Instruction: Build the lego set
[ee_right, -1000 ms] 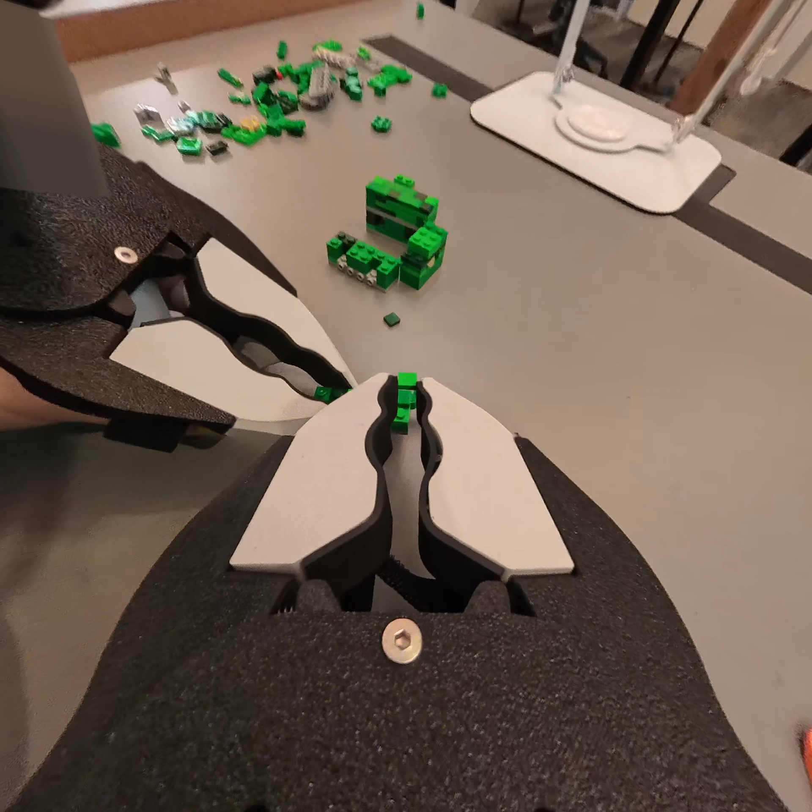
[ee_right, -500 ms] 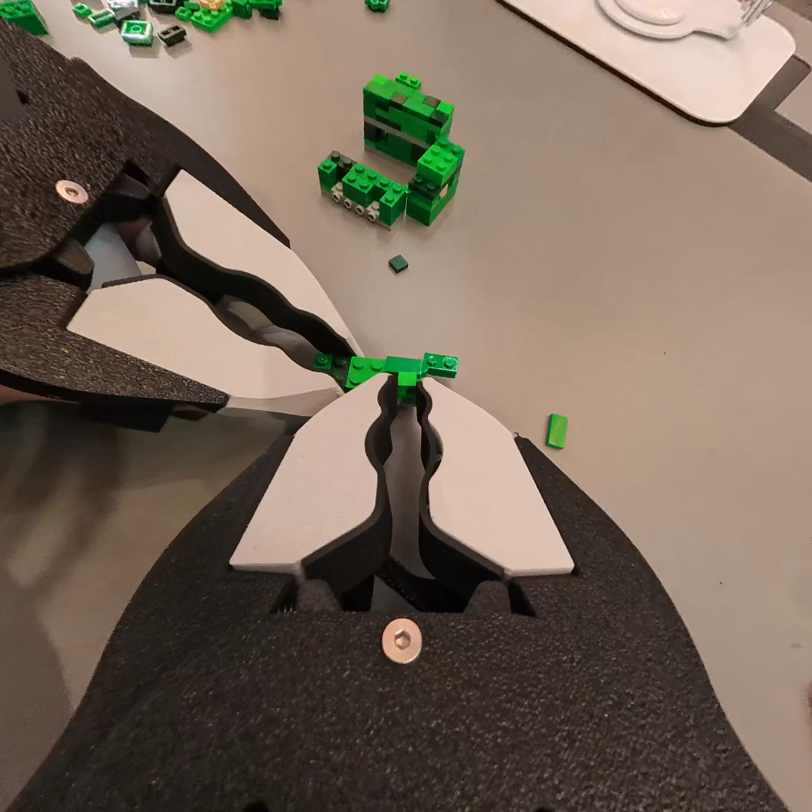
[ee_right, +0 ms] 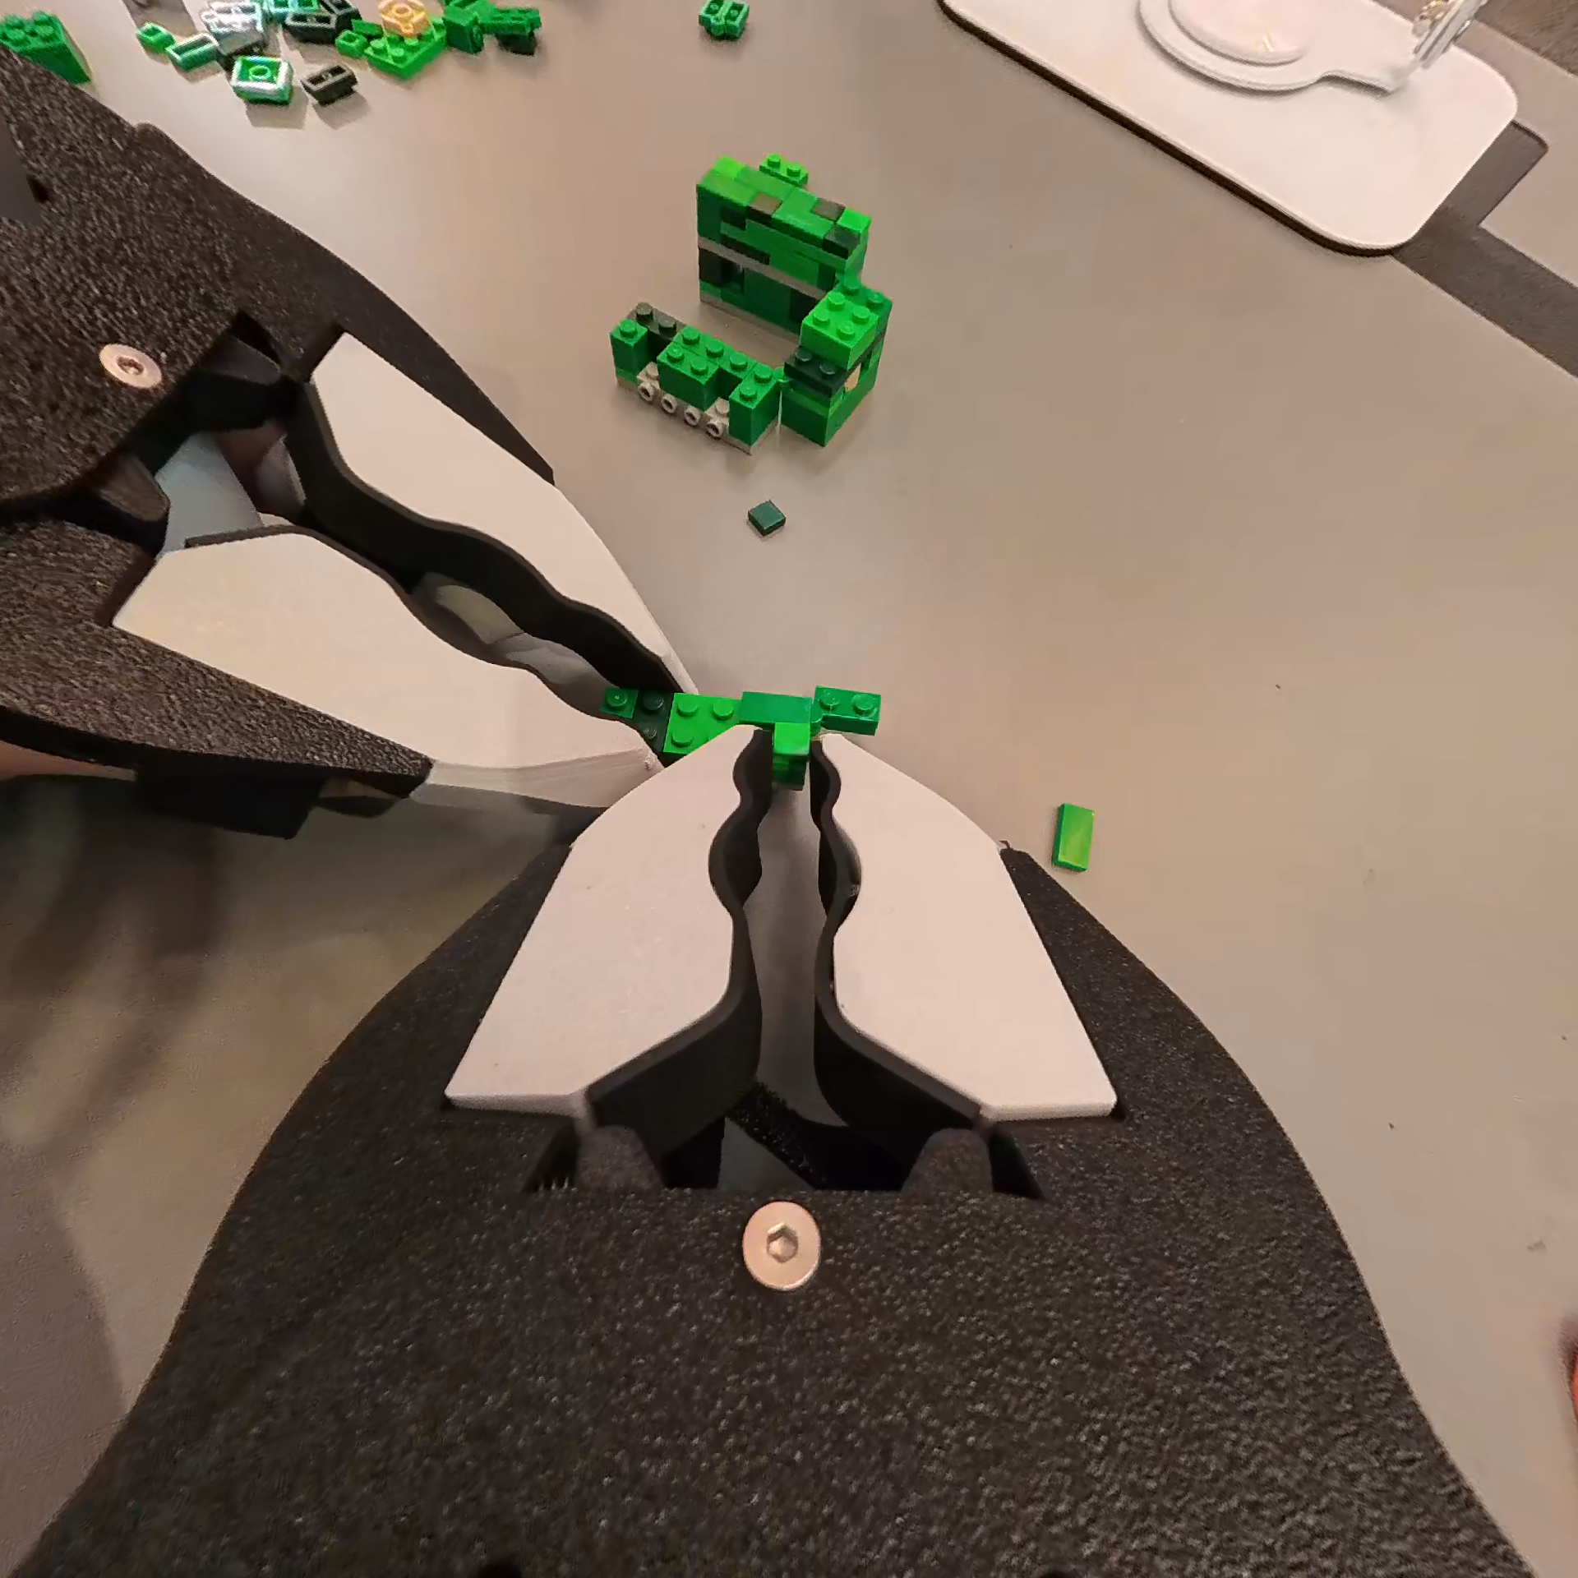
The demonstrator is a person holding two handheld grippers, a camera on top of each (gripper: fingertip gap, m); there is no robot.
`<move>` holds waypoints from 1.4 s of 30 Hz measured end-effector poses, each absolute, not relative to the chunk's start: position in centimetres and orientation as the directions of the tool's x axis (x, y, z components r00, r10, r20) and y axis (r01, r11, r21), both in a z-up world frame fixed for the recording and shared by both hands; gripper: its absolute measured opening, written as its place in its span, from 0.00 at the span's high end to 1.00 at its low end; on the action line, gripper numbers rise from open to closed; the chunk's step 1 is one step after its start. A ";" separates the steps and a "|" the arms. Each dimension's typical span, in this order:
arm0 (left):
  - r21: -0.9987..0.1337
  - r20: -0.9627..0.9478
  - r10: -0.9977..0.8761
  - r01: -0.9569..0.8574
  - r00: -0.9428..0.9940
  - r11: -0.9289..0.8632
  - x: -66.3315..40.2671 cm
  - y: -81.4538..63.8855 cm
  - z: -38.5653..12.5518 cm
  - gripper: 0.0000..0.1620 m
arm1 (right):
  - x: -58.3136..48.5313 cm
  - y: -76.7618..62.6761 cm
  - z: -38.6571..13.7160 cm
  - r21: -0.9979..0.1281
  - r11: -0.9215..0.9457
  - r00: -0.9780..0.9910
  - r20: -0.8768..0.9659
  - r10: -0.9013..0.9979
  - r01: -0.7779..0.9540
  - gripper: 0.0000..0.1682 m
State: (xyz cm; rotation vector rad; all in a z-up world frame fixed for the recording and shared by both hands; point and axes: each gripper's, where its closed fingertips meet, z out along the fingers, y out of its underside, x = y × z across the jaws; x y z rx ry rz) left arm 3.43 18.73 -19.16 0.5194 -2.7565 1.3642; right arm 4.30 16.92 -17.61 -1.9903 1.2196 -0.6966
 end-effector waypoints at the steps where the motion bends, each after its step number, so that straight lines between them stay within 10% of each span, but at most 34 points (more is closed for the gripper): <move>1: -0.771 0.166 -0.285 -0.305 -0.944 0.560 3.4 18.7 -19.1 0.89 | 4.3 16.9 -17.6 -0.781 -0.319 0.415 0.085 -0.906 -0.536 0.95; 24: -0.773 0.168 -0.273 -0.298 -0.947 0.559 3.2 18.6 -19.0 0.89 | 4.4 17.2 -17.5 -0.784 -0.314 0.419 0.077 -0.905 -0.535 0.91; 29: -0.776 0.208 -0.270 -0.327 -0.940 0.540 3.2 18.7 -18.8 0.89 | 4.1 18.0 -15.4 -0.821 -0.486 0.551 0.268 -0.791 -0.300 0.80; 37: -0.779 0.358 -0.201 -0.411 -0.912 0.473 2.3 18.8 -16.8 0.89 | 3.6 17.0 -16.2 -0.132 -0.977 0.287 0.955 -0.081 0.166 0.77; 42: -0.781 0.378 -0.177 -0.416 -0.909 0.467 1.8 18.9 -16.2 0.89 | 3.8 17.5 -15.6 -0.018 -0.967 0.187 0.982 0.031 0.255 0.82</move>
